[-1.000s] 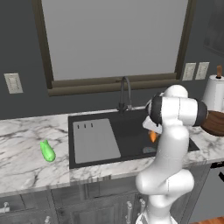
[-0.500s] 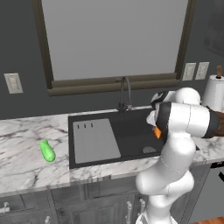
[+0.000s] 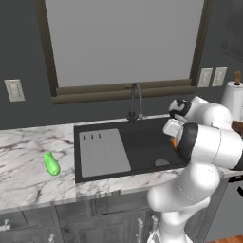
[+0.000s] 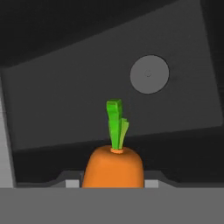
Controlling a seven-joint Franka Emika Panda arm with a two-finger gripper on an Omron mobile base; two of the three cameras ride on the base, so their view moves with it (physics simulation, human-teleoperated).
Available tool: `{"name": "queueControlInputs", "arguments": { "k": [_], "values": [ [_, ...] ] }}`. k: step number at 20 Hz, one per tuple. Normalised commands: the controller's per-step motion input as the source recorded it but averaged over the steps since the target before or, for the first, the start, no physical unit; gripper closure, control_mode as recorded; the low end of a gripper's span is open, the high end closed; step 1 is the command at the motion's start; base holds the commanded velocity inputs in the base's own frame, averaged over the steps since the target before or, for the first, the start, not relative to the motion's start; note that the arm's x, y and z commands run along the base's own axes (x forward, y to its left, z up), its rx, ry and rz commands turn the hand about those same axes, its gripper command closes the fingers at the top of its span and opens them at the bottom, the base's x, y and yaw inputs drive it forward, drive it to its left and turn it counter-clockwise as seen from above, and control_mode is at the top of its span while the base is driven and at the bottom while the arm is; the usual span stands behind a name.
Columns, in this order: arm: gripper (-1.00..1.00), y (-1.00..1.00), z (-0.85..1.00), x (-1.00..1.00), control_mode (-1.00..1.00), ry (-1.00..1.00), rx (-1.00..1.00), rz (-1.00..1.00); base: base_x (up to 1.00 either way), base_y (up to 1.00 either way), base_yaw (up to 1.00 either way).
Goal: Remove the corn and carrot from the sink. Then move the bowl and cup from the counter to the sink for washing.
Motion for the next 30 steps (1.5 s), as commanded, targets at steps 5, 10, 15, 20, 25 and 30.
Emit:
{"name": "queueControlInputs", "arguments": {
  "k": [5,10,15,20,25,30],
  "values": [
    [1.00,0.00,0.29,-0.47,-1.00,0.00,-0.14,0.12,0.00,0.00,0.00],
    [1.00,0.00,0.19,-0.54,-1.00,0.00,-0.10,0.11,0.00,0.00,0.00],
    [1.00,0.07,0.14,-0.54,-1.00,0.00,-0.05,0.09,0.00,0.00,0.00],
    [1.00,0.21,0.14,-0.47,-1.00,0.00,0.00,0.09,0.00,0.00,0.00],
    [1.00,0.34,0.14,-0.37,-1.00,0.00,0.00,0.12,0.00,0.00,0.00],
    [1.00,0.45,0.13,-0.18,-1.00,0.00,-0.01,0.20,0.00,0.00,0.00]
  ]
}}
